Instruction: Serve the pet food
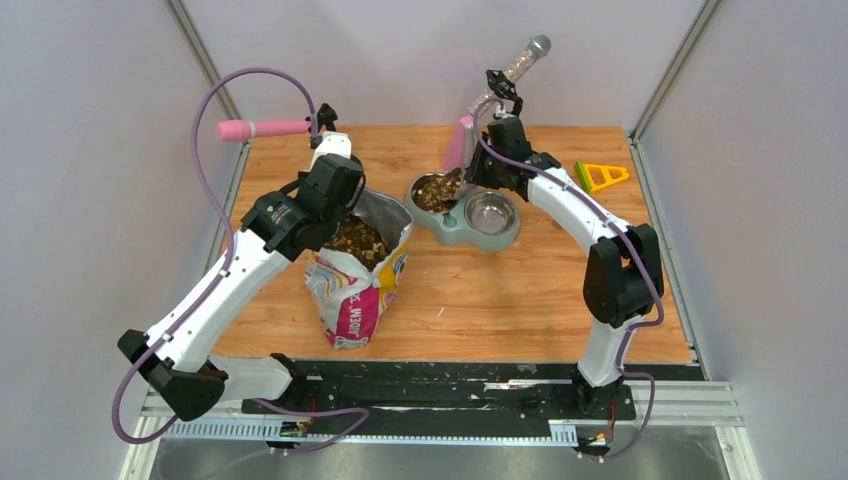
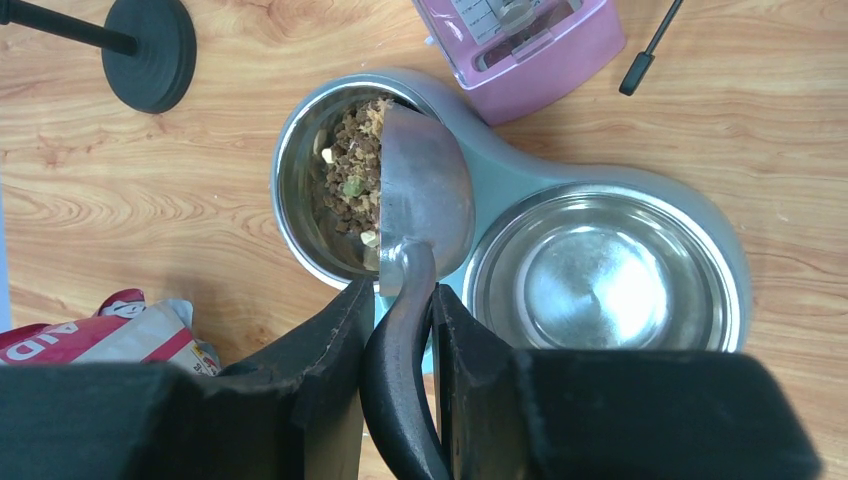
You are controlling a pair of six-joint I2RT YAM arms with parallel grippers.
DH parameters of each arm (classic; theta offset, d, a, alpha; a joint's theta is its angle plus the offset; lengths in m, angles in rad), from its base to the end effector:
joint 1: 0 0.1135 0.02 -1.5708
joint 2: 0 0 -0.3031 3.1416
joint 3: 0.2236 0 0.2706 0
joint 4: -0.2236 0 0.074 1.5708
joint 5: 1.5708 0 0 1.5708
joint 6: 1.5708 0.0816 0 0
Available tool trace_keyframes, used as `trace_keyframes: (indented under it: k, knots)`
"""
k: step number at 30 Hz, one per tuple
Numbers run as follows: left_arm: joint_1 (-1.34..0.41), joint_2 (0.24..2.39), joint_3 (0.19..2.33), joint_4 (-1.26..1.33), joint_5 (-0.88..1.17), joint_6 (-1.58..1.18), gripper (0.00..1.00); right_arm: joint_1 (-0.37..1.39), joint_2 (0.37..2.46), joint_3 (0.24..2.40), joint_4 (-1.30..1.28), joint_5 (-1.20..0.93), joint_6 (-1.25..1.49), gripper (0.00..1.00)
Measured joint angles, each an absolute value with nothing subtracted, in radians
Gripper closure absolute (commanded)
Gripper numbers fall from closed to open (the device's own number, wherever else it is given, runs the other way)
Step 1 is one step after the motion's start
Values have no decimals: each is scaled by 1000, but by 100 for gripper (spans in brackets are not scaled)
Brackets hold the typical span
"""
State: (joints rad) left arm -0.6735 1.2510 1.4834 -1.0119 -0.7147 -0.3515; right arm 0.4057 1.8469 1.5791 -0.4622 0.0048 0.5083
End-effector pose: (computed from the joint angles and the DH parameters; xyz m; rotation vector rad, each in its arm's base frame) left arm 0.2398 -0.1229 0.4251 0.0135 2.1411 0.2551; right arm 0.4494 0.1926 0.2894 0.1228 2.3421 0.4576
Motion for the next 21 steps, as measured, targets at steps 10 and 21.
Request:
trace_keyframes:
  k: [10, 21]
  knots:
    - [-673, 1251, 1478, -1005, -715, -352, 100, 415, 1845, 1585, -469, 26, 490, 100]
    - [-673, 1251, 1478, -1004, -715, -352, 100, 417, 1834, 1585, -477, 42, 482, 100]
